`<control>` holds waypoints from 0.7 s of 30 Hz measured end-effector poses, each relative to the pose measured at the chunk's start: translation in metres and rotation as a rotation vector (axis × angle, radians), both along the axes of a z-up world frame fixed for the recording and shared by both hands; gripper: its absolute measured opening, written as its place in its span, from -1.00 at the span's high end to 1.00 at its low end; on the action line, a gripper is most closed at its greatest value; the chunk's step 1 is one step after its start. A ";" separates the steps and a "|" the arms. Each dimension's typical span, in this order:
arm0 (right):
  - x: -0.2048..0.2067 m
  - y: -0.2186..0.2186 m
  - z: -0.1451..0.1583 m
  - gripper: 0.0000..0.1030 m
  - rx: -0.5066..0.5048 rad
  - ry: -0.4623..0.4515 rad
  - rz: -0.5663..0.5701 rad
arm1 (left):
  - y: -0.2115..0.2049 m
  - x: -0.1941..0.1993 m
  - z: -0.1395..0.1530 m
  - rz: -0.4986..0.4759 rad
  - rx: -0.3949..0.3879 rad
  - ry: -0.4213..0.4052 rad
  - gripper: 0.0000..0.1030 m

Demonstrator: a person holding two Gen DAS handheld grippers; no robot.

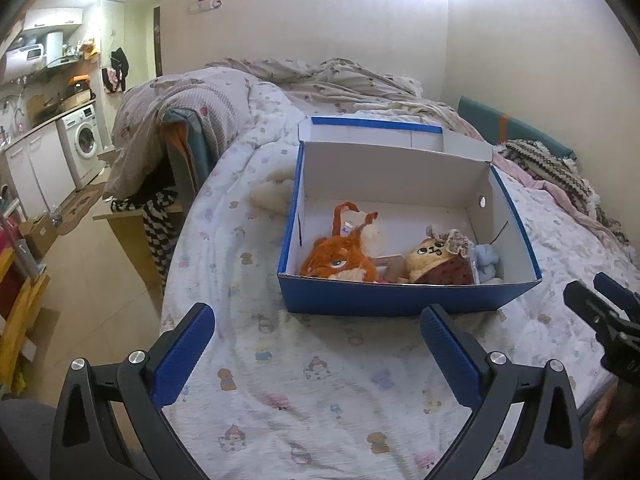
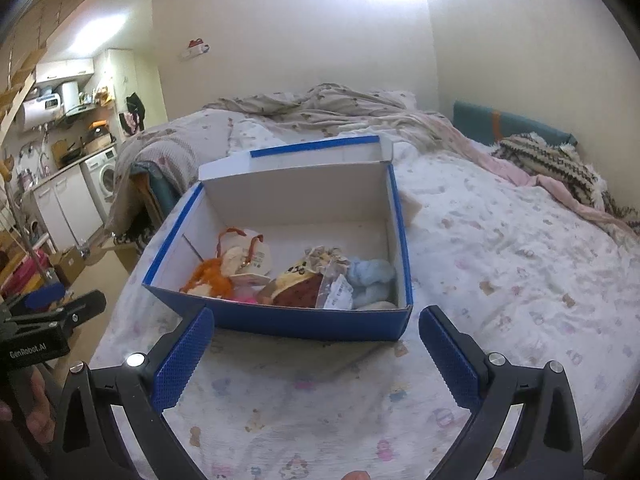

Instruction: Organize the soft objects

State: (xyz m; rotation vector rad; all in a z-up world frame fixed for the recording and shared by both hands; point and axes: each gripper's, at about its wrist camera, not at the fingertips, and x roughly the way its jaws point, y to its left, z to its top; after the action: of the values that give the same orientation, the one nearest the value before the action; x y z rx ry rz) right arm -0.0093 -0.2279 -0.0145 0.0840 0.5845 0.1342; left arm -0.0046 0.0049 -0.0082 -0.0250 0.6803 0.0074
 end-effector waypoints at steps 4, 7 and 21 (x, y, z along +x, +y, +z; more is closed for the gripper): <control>-0.002 0.007 -0.001 -1.00 -0.015 -0.003 0.017 | -0.002 0.000 -0.001 -0.012 0.002 0.005 -0.99; -0.003 0.010 -0.002 -1.00 -0.031 -0.001 0.023 | -0.002 0.000 0.000 -0.016 -0.004 0.006 -0.99; -0.003 0.008 -0.002 -1.00 -0.016 0.005 0.015 | -0.003 0.000 0.001 -0.019 -0.005 -0.001 -0.99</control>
State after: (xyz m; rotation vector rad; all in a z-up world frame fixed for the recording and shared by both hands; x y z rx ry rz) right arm -0.0118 -0.2203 -0.0161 0.0646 0.5908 0.1445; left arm -0.0049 0.0021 -0.0074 -0.0235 0.6799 -0.0130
